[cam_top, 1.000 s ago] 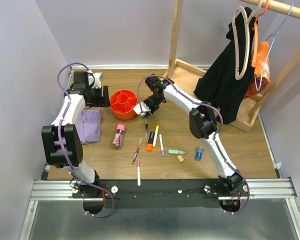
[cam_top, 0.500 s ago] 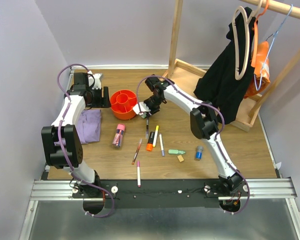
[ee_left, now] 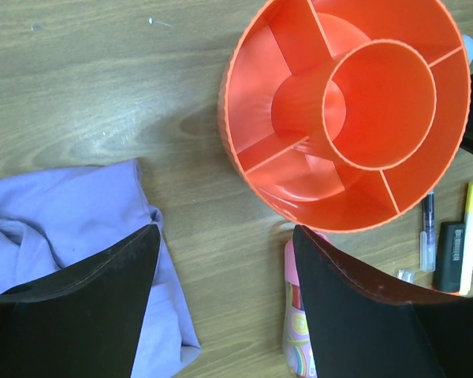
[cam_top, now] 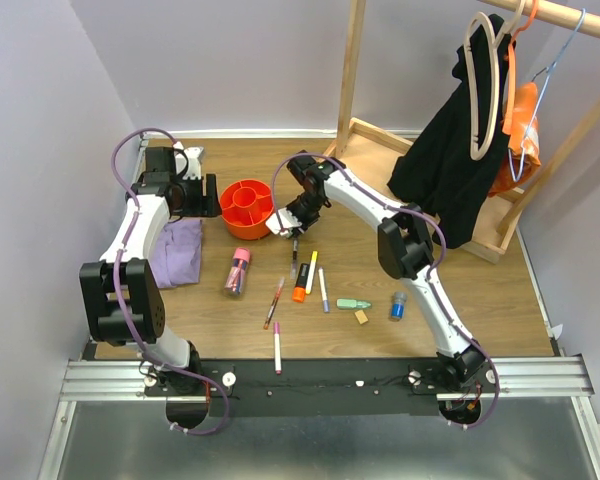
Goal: Sort the stationery into containers
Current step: Pick up the stationery from the center of the board.
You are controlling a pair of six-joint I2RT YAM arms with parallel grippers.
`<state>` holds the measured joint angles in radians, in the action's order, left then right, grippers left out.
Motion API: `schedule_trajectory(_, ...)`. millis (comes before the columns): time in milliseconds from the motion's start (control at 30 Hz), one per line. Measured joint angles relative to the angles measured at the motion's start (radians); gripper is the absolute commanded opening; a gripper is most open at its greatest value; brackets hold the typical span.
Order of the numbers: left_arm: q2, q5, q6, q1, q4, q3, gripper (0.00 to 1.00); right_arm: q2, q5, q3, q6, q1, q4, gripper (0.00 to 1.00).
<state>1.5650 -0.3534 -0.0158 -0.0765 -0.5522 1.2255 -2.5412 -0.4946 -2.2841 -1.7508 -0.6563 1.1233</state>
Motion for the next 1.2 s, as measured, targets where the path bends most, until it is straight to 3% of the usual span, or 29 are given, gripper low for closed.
schedule_trajectory(200,-0.027,-0.002,0.001,0.0,-0.005,-0.024,0.78,0.002,0.017,-0.016,0.022,-0.006,0.004,0.04)
schedule_trajectory(400,-0.039,-0.007,0.003,0.0,0.004,-0.024,0.78,0.032,-0.001,0.011,0.142,0.012,0.03,0.02)
schedule_trajectory(633,-0.042,-0.01,0.005,0.0,0.01,-0.01,0.78,0.104,-0.075,0.063,0.406,0.057,0.16,0.01)
schedule_trajectory(800,-0.05,-0.016,0.015,0.0,0.024,-0.006,0.78,0.216,-0.141,0.091,0.619,0.084,0.085,0.01)
schedule_trajectory(1000,-0.05,-0.018,0.04,0.0,0.041,-0.006,0.77,0.362,-0.265,0.212,1.079,0.131,-0.377,0.01)
schedule_trajectory(1100,-0.05,-0.019,0.049,0.0,0.051,-0.006,0.78,0.408,-0.299,0.362,1.452,0.162,-0.835,0.01)
schedule_trajectory(1200,-0.05,-0.025,0.055,0.0,0.06,-0.006,0.78,0.39,-0.313,0.428,1.704,0.183,-1.197,0.01)
